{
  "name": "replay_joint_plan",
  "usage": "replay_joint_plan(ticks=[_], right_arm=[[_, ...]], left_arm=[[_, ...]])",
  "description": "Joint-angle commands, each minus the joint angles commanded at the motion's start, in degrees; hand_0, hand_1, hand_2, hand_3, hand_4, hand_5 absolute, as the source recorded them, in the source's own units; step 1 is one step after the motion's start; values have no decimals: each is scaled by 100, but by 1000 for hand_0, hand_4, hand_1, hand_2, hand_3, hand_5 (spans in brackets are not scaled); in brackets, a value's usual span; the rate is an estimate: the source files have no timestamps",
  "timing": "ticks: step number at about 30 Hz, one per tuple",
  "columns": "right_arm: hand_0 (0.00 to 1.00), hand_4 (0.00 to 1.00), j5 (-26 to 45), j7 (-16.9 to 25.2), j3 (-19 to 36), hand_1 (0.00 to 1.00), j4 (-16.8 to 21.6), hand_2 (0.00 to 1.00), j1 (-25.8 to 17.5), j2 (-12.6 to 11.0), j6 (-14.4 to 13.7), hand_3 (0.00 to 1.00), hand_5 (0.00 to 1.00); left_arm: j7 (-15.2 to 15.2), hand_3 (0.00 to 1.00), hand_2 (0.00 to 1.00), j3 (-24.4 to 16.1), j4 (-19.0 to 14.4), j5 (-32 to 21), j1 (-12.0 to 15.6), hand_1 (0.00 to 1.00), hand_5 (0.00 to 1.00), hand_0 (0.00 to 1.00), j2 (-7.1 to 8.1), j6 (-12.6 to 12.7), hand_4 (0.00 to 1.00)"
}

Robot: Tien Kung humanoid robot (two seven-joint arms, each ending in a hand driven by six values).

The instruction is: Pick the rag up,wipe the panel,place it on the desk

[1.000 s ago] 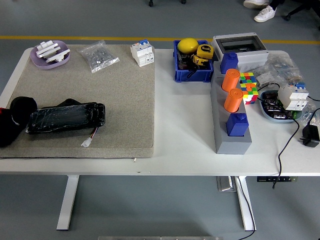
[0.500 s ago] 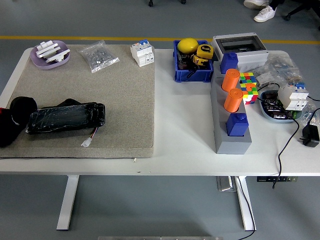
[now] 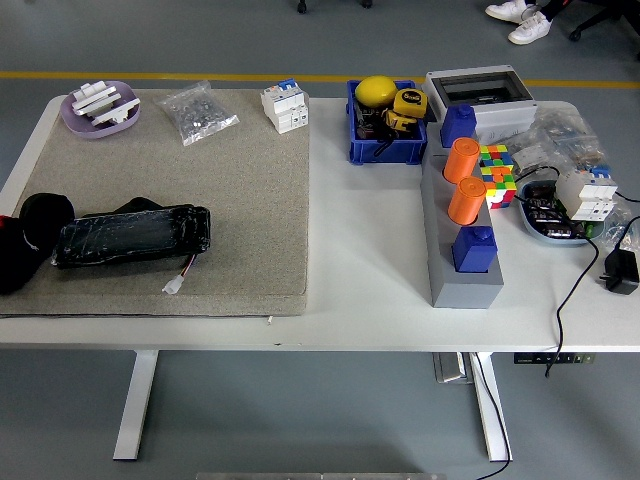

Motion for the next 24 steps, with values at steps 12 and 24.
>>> replay_joint_plan(ticks=[12, 24], right_arm=[[804, 998, -280, -32, 180, 700, -28, 708, 18, 17, 23, 679, 732], [804, 998, -246, -23, 184, 699, -30, 709, 19, 30, 9, 680, 731]], left_arm=[[7, 600, 694, -39, 22, 44, -6, 760, 54, 703, -24, 8, 800], [18, 601, 694, -34, 60, 63, 10, 762, 50, 707, 3, -1, 797]])
